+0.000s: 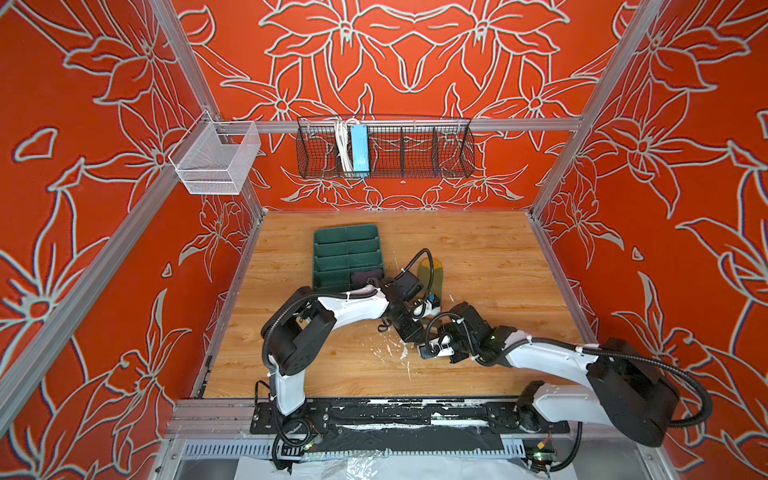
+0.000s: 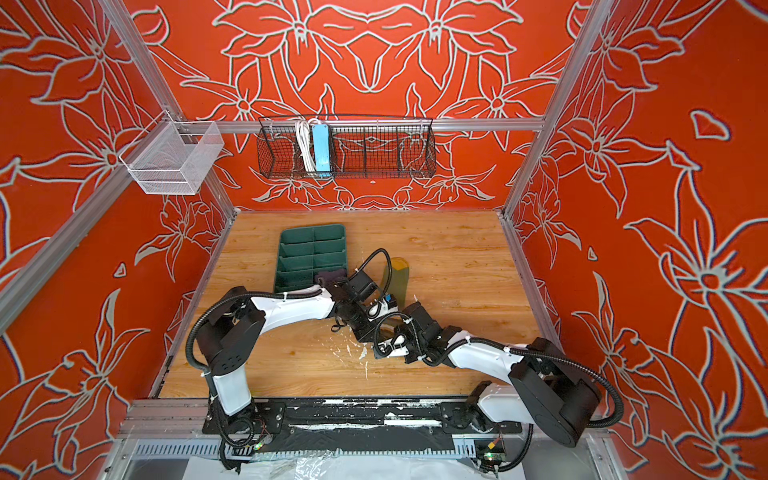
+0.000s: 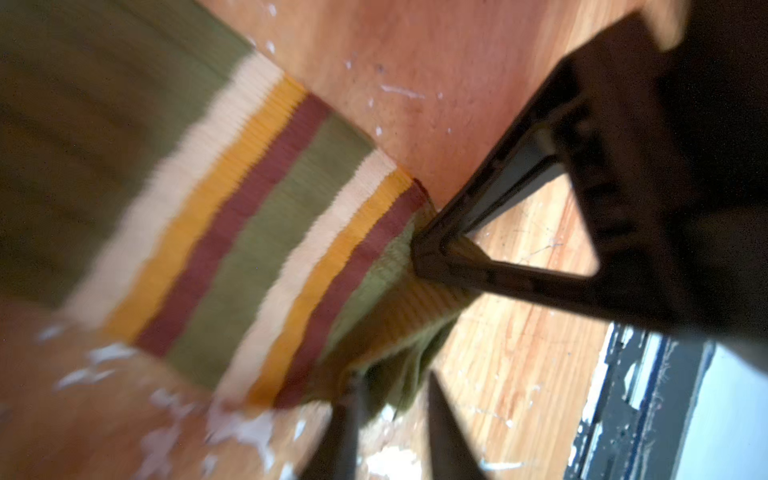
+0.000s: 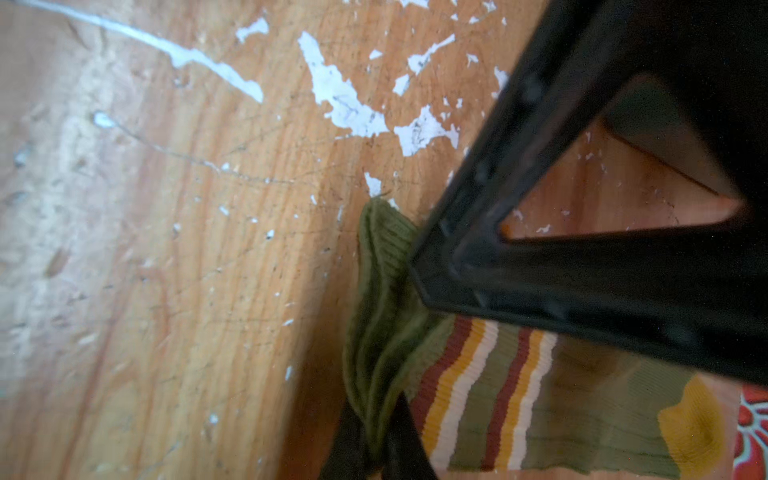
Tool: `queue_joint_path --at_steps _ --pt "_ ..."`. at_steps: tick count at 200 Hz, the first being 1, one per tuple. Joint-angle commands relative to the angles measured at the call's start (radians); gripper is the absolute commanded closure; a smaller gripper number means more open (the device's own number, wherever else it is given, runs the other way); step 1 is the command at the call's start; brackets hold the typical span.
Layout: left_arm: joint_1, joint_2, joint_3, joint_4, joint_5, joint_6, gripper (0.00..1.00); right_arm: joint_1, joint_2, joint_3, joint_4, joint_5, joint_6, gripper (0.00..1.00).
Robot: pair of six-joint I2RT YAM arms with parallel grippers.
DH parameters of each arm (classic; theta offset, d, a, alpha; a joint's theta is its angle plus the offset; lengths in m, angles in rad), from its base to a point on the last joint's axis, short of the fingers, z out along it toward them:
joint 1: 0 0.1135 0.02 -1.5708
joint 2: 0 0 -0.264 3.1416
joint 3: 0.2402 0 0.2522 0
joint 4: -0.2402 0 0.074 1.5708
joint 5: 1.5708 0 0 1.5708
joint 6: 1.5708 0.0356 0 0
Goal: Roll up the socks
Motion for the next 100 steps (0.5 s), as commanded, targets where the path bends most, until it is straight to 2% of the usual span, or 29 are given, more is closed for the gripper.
queue_joint_path --at_steps 1,11,24,54,68,83,100 --pt "0.005 -0.150 -0.031 -0.011 -0.107 -0.013 0.35 0.006 0.000 0.025 -0.085 -0.003 -0.007 1.00" --pt "0.005 -0.223 -0.061 0.007 -0.162 -0.011 0.26 0.005 0.010 0.042 -0.113 -0.020 -0.001 1.00" --pt "0.005 -0.328 -0.113 0.040 -0.253 -0.004 0.22 -0.003 0.029 0.076 -0.177 -0.065 0.016 1.00" --pt "0.005 -0.608 -0.268 0.179 -0.545 0.026 0.18 -0.026 0.082 0.175 -0.370 -0.186 0.035 1.00" --pt "0.005 -0.743 -0.341 0.268 -0.649 0.086 0.18 -0.046 0.109 0.219 -0.436 -0.241 0.057 1.00" --pt "0.005 -0.885 -0.408 0.362 -0.699 0.164 0.17 -0.056 0.147 0.268 -0.507 -0.267 0.064 1.00" --pt "0.005 -0.989 -0.443 0.401 -0.665 0.232 0.18 -0.074 0.200 0.330 -0.595 -0.293 0.076 1.00"
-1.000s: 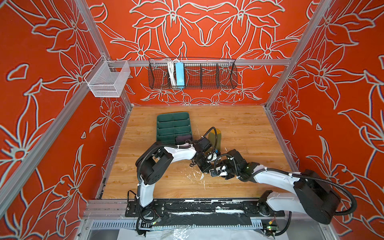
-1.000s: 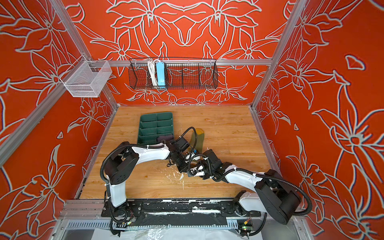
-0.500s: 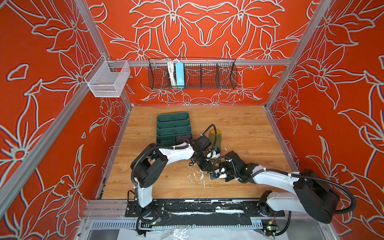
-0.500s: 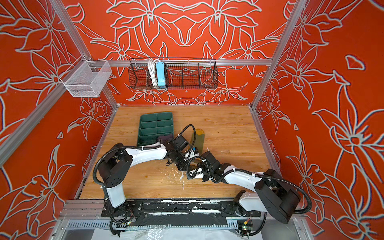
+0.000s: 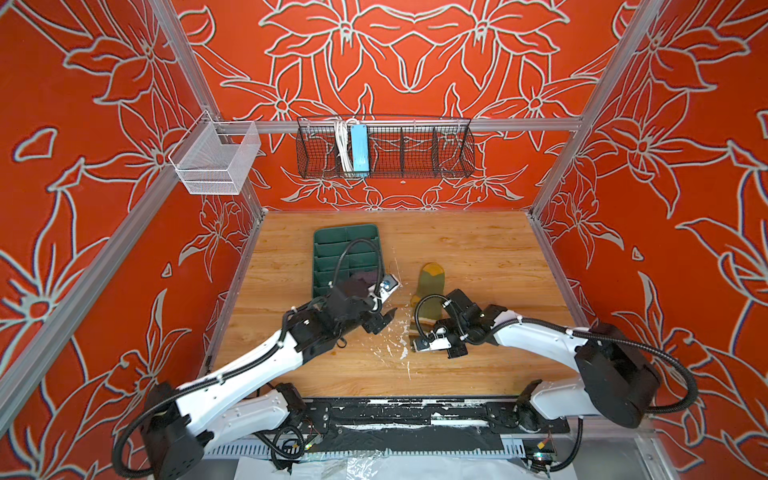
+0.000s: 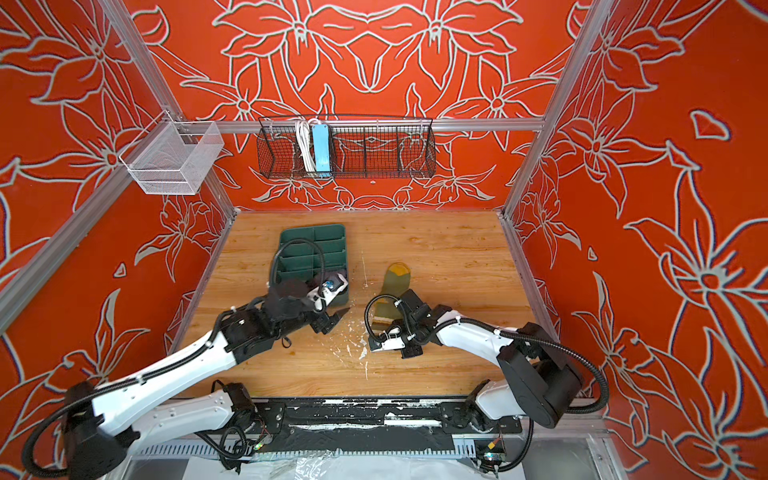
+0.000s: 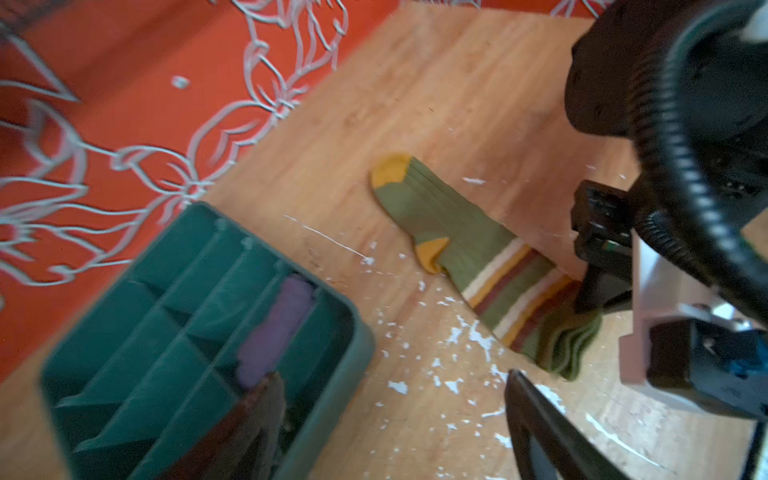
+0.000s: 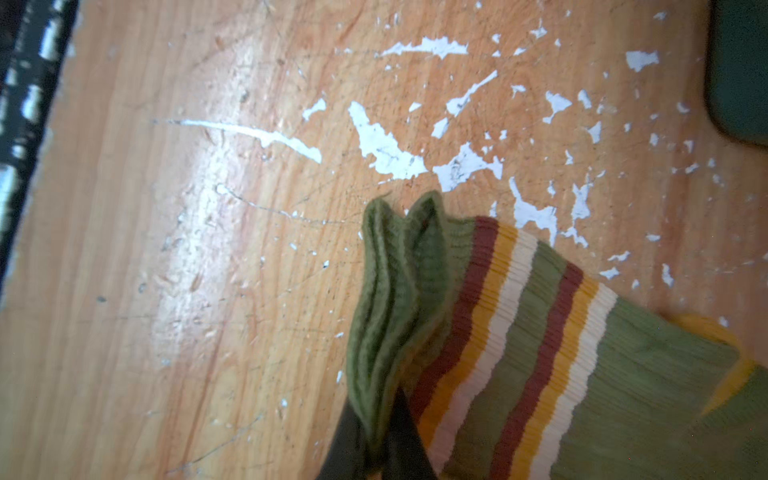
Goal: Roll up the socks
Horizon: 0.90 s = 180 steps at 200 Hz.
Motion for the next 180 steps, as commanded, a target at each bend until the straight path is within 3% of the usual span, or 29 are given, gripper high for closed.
queue_joint_path --at_steps 1,52,65,113,145,180 --pt "0.005 -0.121 -0.046 0.143 -0.082 0.135 0.18 -0.021 0.061 0.075 -0.204 -0.107 0.030 1.00" --pt "-0.001 -0.173 -0.018 0.027 0.195 0.232 0.21 -0.116 0.231 0.252 -0.394 -0.192 0.061 1.00" --pt "-0.024 -0.163 -0.047 0.052 0.220 0.251 0.21 -0.140 0.266 0.288 -0.430 -0.211 0.066 1.00" --pt "-0.271 -0.034 -0.201 0.211 0.047 0.366 0.22 -0.196 0.322 0.318 -0.446 -0.220 0.092 1.00" --pt "-0.371 0.193 -0.254 0.437 -0.055 0.249 0.24 -0.214 0.335 0.323 -0.444 -0.225 0.100 1.00" --pt "-0.403 0.444 -0.199 0.556 -0.096 0.155 0.26 -0.225 0.350 0.336 -0.445 -0.234 0.105 1.00"
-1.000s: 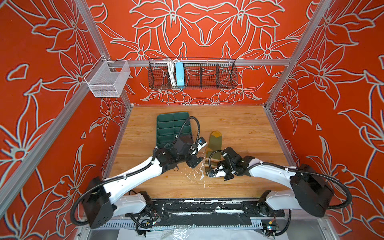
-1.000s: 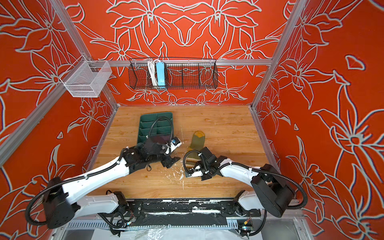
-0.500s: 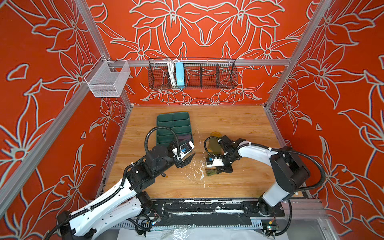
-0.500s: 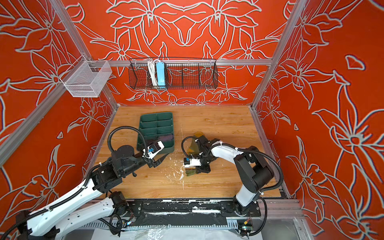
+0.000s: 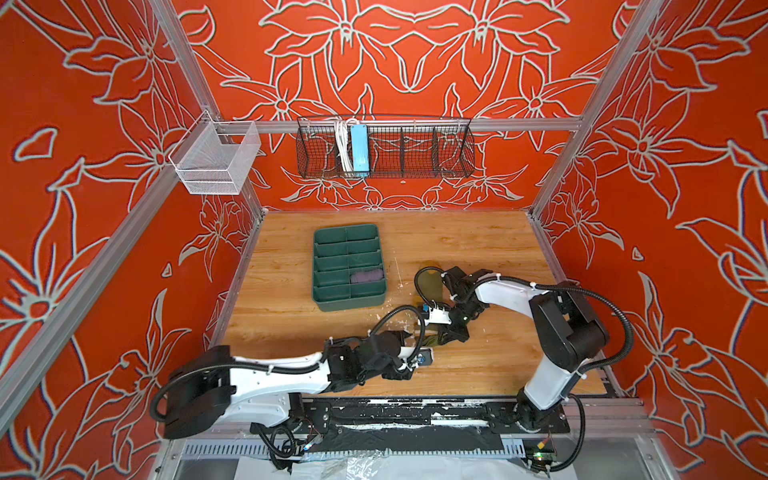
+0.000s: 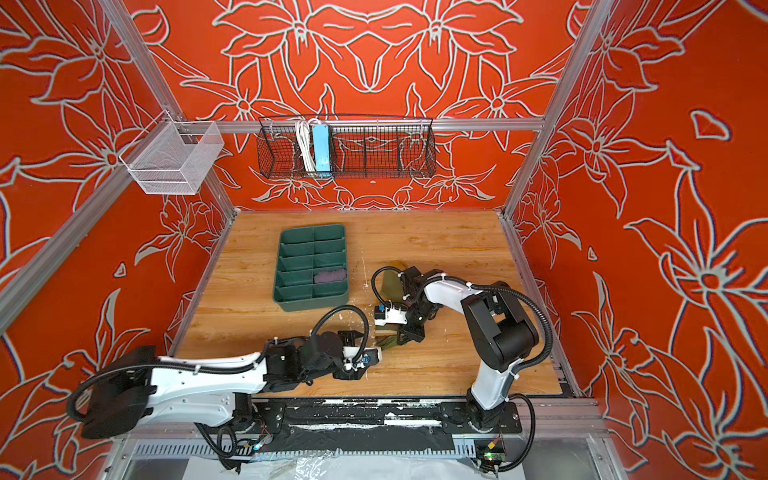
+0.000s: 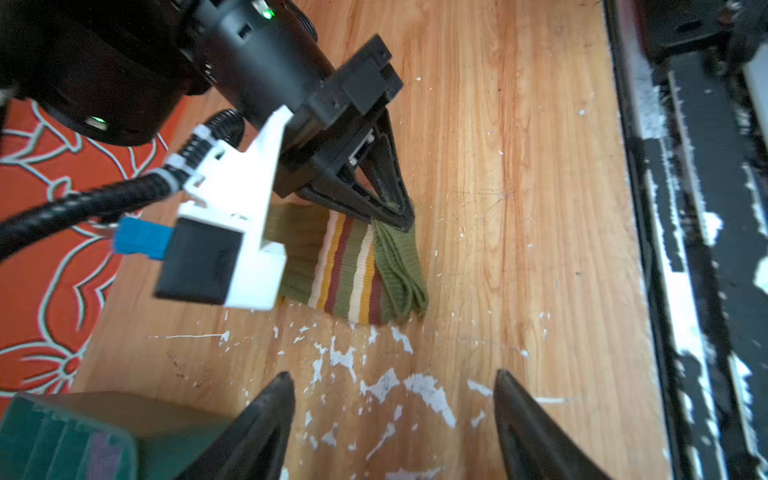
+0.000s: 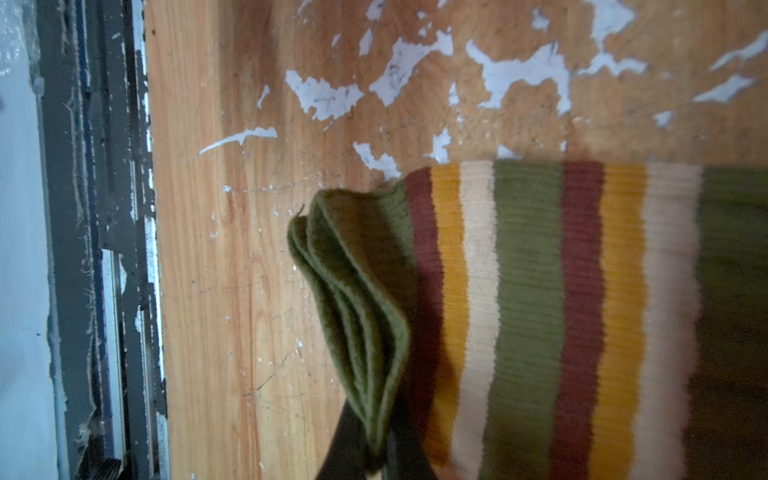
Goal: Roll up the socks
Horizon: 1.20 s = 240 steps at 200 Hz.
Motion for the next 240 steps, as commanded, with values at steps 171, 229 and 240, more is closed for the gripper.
queue_joint_path --at_steps 171,229,240 --pt "-0.018 0.434 0.201 0.137 -0.151 -0.172 1.00 -0.018 -0.009 0.022 -0.017 -0.005 0.050 1.00" --pt "0.087 0.334 0.307 -0.263 0.107 -0.252 1.00 -0.027 -0.283 -0.174 0.276 0.196 0.102 0.79" --pt "0.124 0.334 0.322 -0.301 0.183 -0.278 1.00 -0.037 -0.376 -0.235 0.364 0.232 0.136 0.73"
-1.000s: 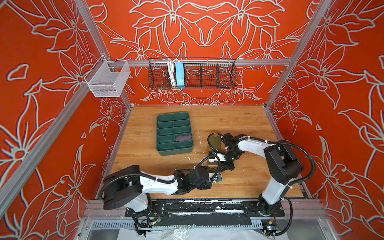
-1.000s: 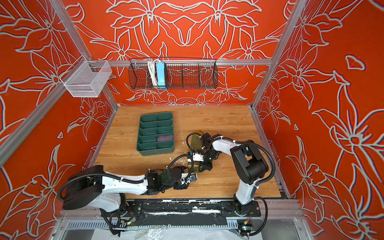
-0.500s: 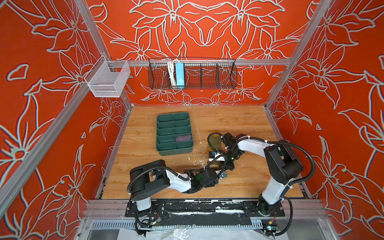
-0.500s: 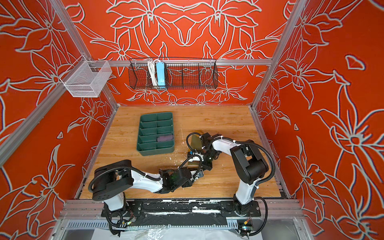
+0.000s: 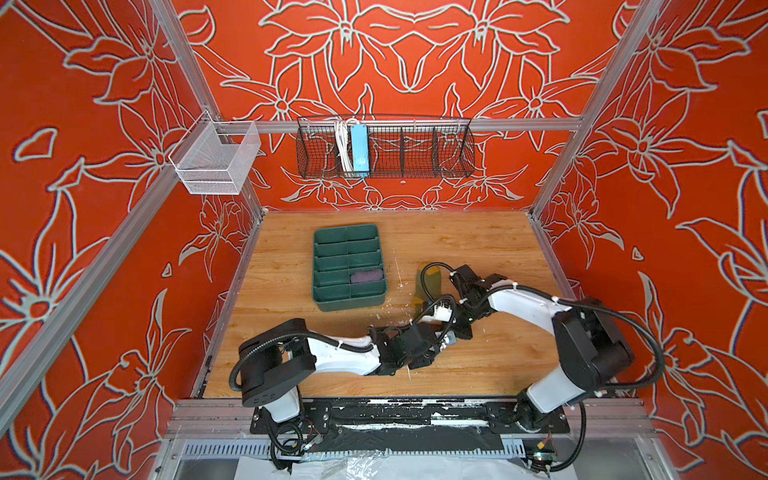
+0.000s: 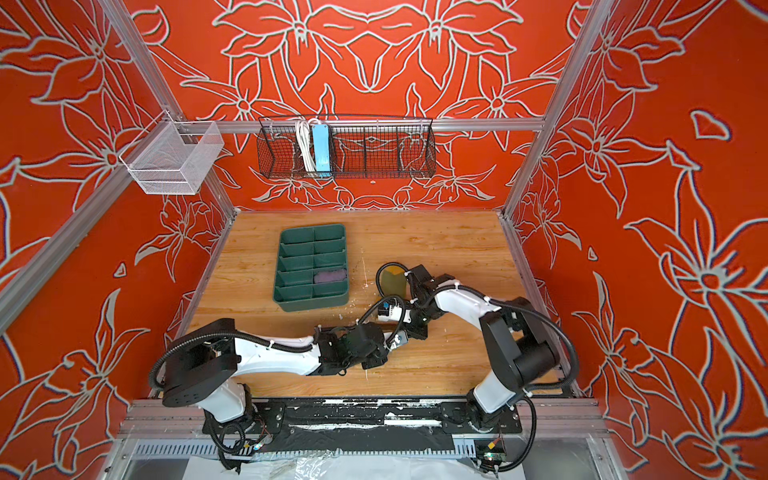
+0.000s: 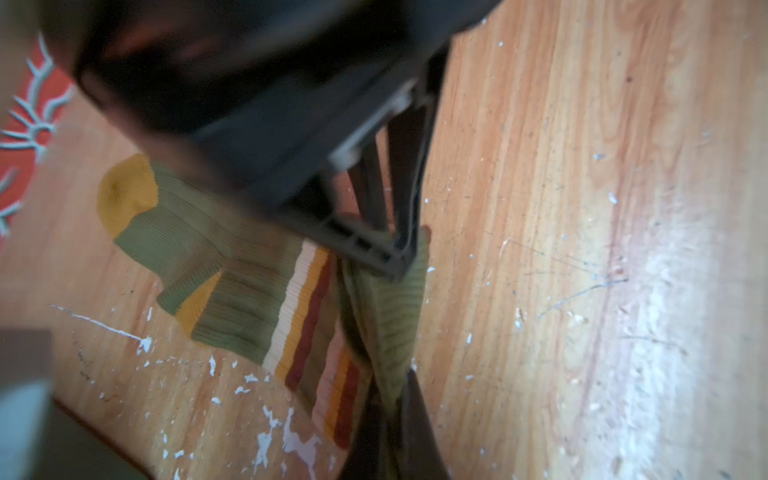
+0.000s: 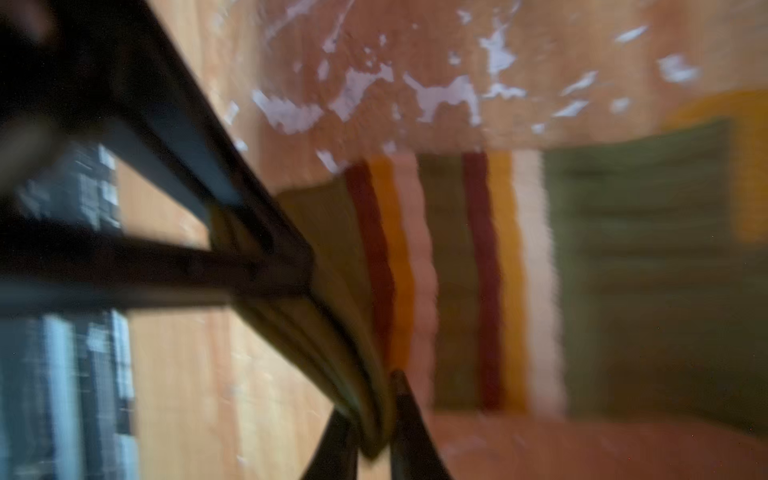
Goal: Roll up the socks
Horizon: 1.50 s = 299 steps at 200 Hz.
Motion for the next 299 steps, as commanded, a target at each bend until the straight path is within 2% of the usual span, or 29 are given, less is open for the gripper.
queue_joint_path --at_steps 1,26,39,51,62,72,85,96,114,141,159,183,197,225,247,275,299 --pt "0.069 -0.024 0.034 -0.204 0.192 -0.073 1.00 -0.022 -0.155 -0.097 0.205 0.129 0.063 0.73" --pt "0.128 0.018 0.086 -0.283 0.341 -0.102 1.00 -0.050 -0.396 -0.252 0.437 0.261 0.207 0.66" --pt "0.139 0.055 0.122 -0.327 0.409 -0.089 1.00 -0.051 -0.531 -0.333 0.575 0.405 0.314 0.62" --pt "0.140 0.092 0.161 -0.366 0.448 -0.084 1.00 -0.054 -0.648 -0.395 0.690 0.558 0.408 0.62" --pt "0.143 0.122 0.196 -0.402 0.503 -0.071 1.00 -0.058 -0.732 -0.395 0.698 0.669 0.472 0.62" --pt "0.146 0.148 0.223 -0.423 0.538 -0.073 1.00 -0.058 -0.793 -0.375 0.647 0.704 0.477 0.62" --pt "0.158 0.179 0.255 -0.445 0.586 -0.080 1.00 -0.058 -0.869 -0.346 0.550 0.666 0.431 0.61" --pt "0.177 0.206 0.279 -0.463 0.620 -0.092 1.00 -0.058 -0.930 -0.335 0.461 0.563 0.368 0.59" --pt "0.222 0.247 0.315 -0.491 0.690 -0.120 1.00 -0.058 -1.015 -0.335 0.305 0.378 0.200 0.58" --pt "0.288 0.328 0.396 -0.569 0.800 -0.150 1.00 -0.058 -1.106 -0.313 0.060 0.215 -0.018 0.58" --pt "0.319 0.386 0.446 -0.609 0.874 -0.160 1.00 -0.054 -1.114 -0.300 -0.087 0.141 -0.162 0.58" --pt "0.352 0.445 0.489 -0.640 0.925 -0.178 1.00 -0.037 -1.065 -0.313 -0.151 0.095 -0.219 0.63" --pt "0.366 0.469 0.511 -0.661 0.945 -0.181 1.00 0.007 -1.020 -0.330 -0.142 0.092 -0.231 0.63" --pt "0.379 0.475 0.509 -0.661 0.956 -0.187 1.00 0.167 -0.898 -0.375 0.009 0.176 -0.225 0.62" --pt "0.381 0.477 0.508 -0.662 0.954 -0.186 1.00 0.245 -0.740 -0.388 0.159 0.199 -0.216 0.59" --pt "0.382 0.475 0.509 -0.662 0.954 -0.184 1.00 0.270 -0.544 -0.405 0.358 0.259 -0.212 0.59" --pt "0.382 0.473 0.508 -0.670 0.951 -0.180 1.00 0.272 -0.439 -0.406 0.476 0.297 -0.209 0.58"
